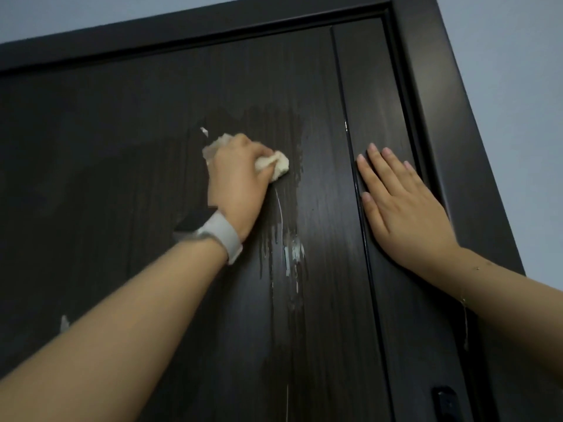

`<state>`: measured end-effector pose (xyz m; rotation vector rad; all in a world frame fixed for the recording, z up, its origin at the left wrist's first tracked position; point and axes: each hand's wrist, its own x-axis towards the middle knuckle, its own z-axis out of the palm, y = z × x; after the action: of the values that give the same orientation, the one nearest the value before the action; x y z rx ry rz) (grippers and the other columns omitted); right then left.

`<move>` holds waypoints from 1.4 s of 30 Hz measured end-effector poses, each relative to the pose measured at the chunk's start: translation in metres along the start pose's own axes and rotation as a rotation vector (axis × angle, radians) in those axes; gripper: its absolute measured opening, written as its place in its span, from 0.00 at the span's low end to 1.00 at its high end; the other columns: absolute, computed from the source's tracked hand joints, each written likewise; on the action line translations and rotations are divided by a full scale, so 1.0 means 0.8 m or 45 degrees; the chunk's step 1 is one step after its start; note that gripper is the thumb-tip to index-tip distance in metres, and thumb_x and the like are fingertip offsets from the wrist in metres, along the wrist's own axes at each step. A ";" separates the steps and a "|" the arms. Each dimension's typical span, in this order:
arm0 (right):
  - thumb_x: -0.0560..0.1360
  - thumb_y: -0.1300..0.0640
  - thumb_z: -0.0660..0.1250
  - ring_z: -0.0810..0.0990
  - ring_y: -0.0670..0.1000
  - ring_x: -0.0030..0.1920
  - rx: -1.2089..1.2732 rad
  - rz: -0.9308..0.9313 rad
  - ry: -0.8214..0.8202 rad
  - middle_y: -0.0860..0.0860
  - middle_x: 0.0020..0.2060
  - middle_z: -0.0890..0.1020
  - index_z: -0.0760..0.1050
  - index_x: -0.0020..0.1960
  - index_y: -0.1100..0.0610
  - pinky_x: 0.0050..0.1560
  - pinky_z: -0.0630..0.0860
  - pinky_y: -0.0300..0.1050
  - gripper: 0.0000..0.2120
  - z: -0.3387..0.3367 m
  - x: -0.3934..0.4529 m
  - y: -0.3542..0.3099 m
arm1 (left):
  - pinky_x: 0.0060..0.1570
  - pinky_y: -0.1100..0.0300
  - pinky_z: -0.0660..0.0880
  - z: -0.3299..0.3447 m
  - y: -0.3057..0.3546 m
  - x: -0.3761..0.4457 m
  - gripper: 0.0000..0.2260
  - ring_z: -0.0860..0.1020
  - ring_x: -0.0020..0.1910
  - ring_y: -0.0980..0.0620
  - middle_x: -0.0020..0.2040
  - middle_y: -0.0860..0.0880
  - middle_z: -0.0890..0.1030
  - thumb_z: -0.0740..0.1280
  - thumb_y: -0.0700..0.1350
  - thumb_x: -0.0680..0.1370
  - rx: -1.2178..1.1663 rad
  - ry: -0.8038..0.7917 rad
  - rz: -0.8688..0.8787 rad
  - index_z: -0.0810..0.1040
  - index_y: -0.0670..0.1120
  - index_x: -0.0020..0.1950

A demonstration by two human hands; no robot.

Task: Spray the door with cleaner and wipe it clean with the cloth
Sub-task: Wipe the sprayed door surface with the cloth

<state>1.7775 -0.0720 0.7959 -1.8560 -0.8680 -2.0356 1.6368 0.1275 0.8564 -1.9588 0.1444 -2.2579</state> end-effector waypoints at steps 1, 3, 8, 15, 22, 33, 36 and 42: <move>0.83 0.50 0.43 0.52 0.54 0.78 0.004 0.000 -0.002 0.55 0.78 0.56 0.54 0.78 0.58 0.77 0.50 0.51 0.27 -0.001 0.000 0.000 | 0.49 0.58 0.68 -0.004 0.003 -0.023 0.06 0.78 0.46 0.48 0.44 0.46 0.81 0.70 0.45 0.75 -0.033 0.012 0.036 0.85 0.45 0.47; 0.82 0.50 0.43 0.53 0.54 0.78 0.011 0.011 -0.008 0.55 0.78 0.56 0.54 0.78 0.59 0.77 0.50 0.51 0.27 -0.003 -0.001 -0.001 | 0.47 0.57 0.69 -0.012 0.007 -0.067 0.05 0.76 0.44 0.48 0.42 0.47 0.79 0.71 0.44 0.74 -0.100 -0.002 0.091 0.84 0.44 0.45; 0.82 0.49 0.43 0.52 0.54 0.78 0.015 0.018 -0.013 0.55 0.78 0.56 0.54 0.78 0.58 0.78 0.49 0.51 0.27 -0.004 0.000 -0.001 | 0.48 0.59 0.68 -0.013 -0.008 -0.036 0.06 0.77 0.44 0.46 0.42 0.46 0.79 0.72 0.44 0.74 -0.042 -0.086 0.168 0.85 0.43 0.47; 0.82 0.49 0.43 0.53 0.55 0.78 0.024 0.016 0.000 0.56 0.77 0.57 0.55 0.78 0.59 0.77 0.49 0.50 0.27 -0.004 -0.003 -0.002 | 0.46 0.62 0.65 -0.003 0.013 -0.040 0.05 0.78 0.44 0.45 0.43 0.45 0.80 0.71 0.43 0.74 -0.110 -0.024 -0.006 0.85 0.43 0.45; 0.82 0.50 0.44 0.52 0.55 0.78 0.105 0.126 -0.009 0.56 0.78 0.56 0.55 0.78 0.59 0.77 0.47 0.51 0.27 -0.007 -0.010 -0.019 | 0.44 0.56 0.70 -0.020 0.037 -0.145 0.04 0.75 0.42 0.46 0.40 0.46 0.78 0.72 0.43 0.74 -0.166 -0.144 0.172 0.83 0.42 0.44; 0.82 0.50 0.46 0.52 0.55 0.78 0.109 0.125 0.036 0.57 0.78 0.56 0.55 0.78 0.60 0.78 0.49 0.51 0.27 -0.004 -0.023 -0.024 | 0.47 0.53 0.70 -0.004 0.022 -0.067 0.07 0.77 0.44 0.45 0.42 0.45 0.81 0.69 0.47 0.75 -0.056 -0.089 0.024 0.85 0.46 0.44; 0.83 0.50 0.47 0.51 0.56 0.78 0.108 0.132 0.019 0.57 0.78 0.55 0.54 0.78 0.60 0.78 0.49 0.52 0.26 -0.007 -0.023 -0.026 | 0.43 0.50 0.71 -0.028 0.042 -0.164 0.05 0.75 0.43 0.47 0.41 0.46 0.78 0.71 0.43 0.76 -0.163 -0.137 0.041 0.83 0.42 0.44; 0.83 0.51 0.46 0.50 0.55 0.78 0.093 0.132 -0.016 0.57 0.78 0.54 0.53 0.78 0.60 0.78 0.49 0.52 0.26 -0.009 -0.021 -0.025 | 0.44 0.48 0.73 -0.030 0.035 -0.149 0.07 0.77 0.44 0.44 0.42 0.45 0.79 0.69 0.45 0.77 -0.184 -0.210 0.045 0.83 0.43 0.46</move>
<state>1.7632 -0.0635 0.7744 -1.8367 -0.8198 -1.9076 1.6310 0.1201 0.7318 -2.1855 0.3289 -2.1065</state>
